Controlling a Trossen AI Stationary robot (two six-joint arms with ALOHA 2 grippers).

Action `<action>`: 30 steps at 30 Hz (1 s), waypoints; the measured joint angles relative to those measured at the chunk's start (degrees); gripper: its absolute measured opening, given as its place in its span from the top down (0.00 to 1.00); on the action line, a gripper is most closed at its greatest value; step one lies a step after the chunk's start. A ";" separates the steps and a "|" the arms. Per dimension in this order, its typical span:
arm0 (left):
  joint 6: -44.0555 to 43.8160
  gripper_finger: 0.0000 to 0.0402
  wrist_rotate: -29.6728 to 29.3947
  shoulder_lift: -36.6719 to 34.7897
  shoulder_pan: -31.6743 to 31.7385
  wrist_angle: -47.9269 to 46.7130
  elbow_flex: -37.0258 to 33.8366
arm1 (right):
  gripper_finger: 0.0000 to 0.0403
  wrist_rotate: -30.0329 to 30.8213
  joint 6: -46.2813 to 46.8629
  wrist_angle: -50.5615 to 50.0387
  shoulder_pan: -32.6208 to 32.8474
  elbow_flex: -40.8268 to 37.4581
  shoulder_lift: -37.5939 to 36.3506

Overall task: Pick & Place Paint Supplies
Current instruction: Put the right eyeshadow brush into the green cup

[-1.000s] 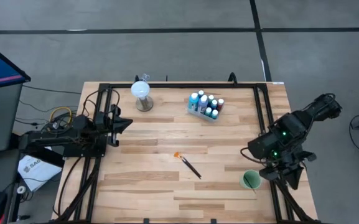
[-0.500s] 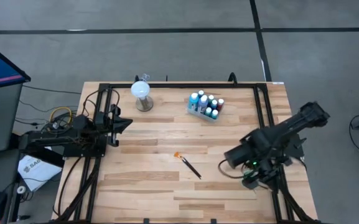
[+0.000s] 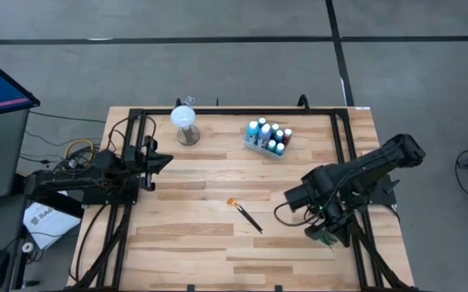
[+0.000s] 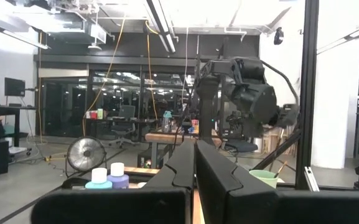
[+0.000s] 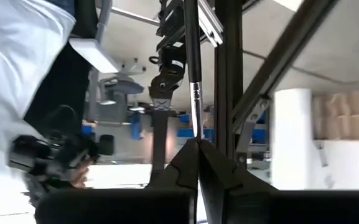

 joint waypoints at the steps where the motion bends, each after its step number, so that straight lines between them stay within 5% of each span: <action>1: 0.00 1.00 -0.02 0.06 0.00 -0.04 0.00 | 1.00 -0.11 1.83 -0.06 -0.25 -0.30 -1.06; 10: -0.02 1.00 0.00 0.08 0.01 -0.05 -0.02 | 1.00 -4.33 12.48 -0.09 0.33 -5.29 -7.51; 20: -0.02 1.00 0.00 0.08 0.00 0.11 0.00 | 1.00 -5.87 1.83 -0.06 1.04 -11.30 -3.61; 30: -0.01 1.00 -0.02 0.08 0.01 0.25 -0.02 | 1.00 2.27 -6.02 0.03 -2.80 -12.41 0.51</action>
